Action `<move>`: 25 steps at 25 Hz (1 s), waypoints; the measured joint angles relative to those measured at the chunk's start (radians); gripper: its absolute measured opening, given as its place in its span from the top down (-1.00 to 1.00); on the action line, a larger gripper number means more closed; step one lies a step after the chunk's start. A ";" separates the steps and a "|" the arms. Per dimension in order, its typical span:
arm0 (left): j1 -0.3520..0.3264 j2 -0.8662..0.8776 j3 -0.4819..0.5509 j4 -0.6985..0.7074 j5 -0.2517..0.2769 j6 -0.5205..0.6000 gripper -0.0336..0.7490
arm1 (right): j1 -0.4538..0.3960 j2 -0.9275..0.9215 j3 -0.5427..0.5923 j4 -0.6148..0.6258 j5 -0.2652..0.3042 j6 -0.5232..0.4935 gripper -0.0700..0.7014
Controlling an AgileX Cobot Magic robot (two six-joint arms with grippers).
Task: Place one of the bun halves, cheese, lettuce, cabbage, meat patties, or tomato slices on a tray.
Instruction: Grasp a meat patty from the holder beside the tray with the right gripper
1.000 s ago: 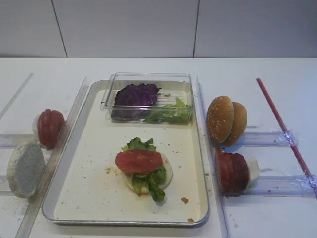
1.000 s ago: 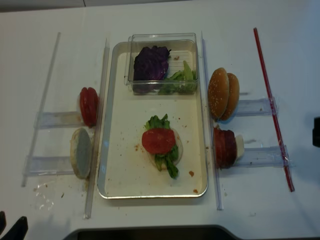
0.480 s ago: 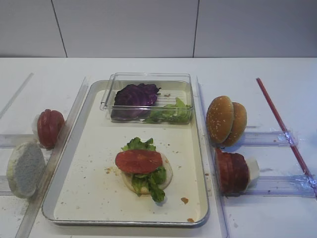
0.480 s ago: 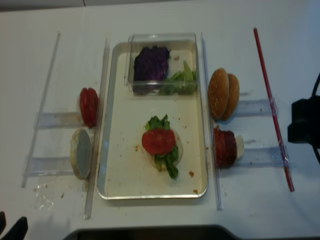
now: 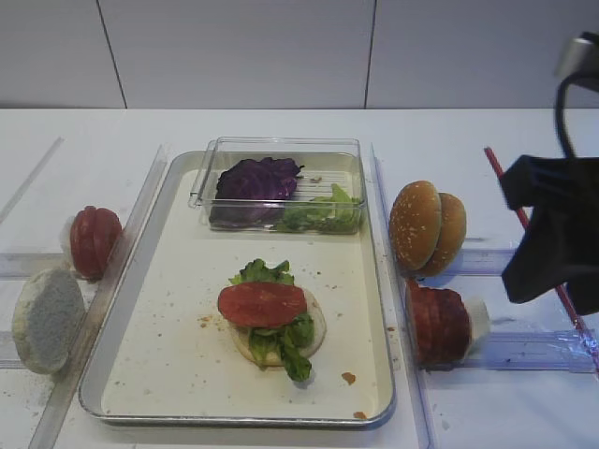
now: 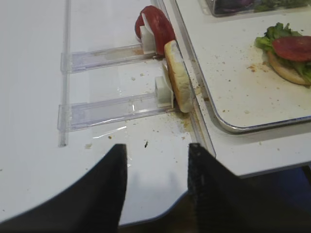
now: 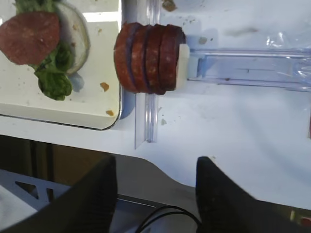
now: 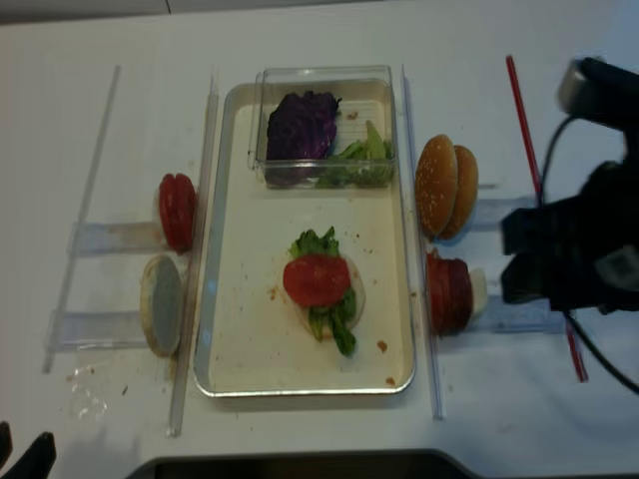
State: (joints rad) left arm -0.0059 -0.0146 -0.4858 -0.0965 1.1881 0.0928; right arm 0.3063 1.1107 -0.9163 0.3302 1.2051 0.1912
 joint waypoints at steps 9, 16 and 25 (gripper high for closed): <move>0.000 0.000 0.000 0.000 0.000 0.000 0.19 | 0.298 0.233 -0.179 -0.179 -0.014 0.225 -0.23; 0.000 0.000 0.000 0.000 0.000 0.000 0.19 | 0.341 0.368 -0.254 -0.200 -0.023 0.254 -0.23; 0.000 0.000 0.000 0.000 0.000 0.000 0.19 | 0.342 0.432 -0.264 -0.222 -0.057 0.257 -0.23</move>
State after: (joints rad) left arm -0.0059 -0.0146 -0.4858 -0.0965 1.1881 0.0928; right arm 0.6481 1.5431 -1.1802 0.1078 1.1484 0.4481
